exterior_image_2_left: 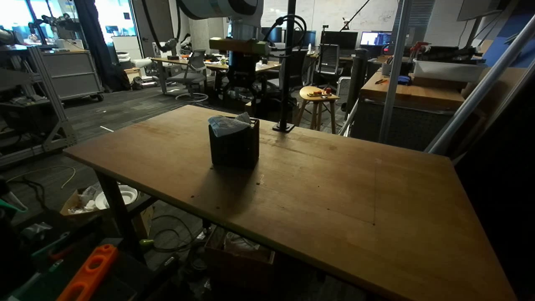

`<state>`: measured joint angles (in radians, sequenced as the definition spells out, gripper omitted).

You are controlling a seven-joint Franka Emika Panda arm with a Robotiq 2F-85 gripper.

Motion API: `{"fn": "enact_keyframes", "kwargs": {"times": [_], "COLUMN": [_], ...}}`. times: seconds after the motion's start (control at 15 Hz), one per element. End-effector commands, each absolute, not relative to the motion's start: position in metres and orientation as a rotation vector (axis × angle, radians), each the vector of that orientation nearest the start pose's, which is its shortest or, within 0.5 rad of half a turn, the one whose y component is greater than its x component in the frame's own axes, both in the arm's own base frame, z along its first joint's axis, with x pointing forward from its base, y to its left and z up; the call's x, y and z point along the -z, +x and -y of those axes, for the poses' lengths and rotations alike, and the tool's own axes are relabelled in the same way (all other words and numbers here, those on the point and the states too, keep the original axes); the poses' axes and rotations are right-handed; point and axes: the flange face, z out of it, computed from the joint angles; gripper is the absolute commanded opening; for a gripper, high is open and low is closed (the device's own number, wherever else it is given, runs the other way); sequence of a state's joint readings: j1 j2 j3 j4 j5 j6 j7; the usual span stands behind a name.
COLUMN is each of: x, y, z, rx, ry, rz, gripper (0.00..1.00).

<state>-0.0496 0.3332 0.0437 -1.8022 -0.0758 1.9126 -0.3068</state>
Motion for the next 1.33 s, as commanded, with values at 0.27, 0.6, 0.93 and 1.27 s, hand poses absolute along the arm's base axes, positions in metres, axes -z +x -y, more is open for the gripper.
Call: {"fn": "enact_keyframes", "kwargs": {"times": [0.27, 0.6, 0.93, 1.27], "x": [-0.346, -0.323, -0.307, -0.297], "y": [0.571, 0.543, 0.529, 0.523], "z": [0.027, 0.038, 0.036, 0.033], "rx": [-0.378, -0.381, -0.324, -0.185], "ry": [-3.107, -3.056, -3.001, -2.952], "rz": [0.321, 0.157, 0.098, 0.056], "gripper": [0.93, 0.94, 0.98, 1.0]}}
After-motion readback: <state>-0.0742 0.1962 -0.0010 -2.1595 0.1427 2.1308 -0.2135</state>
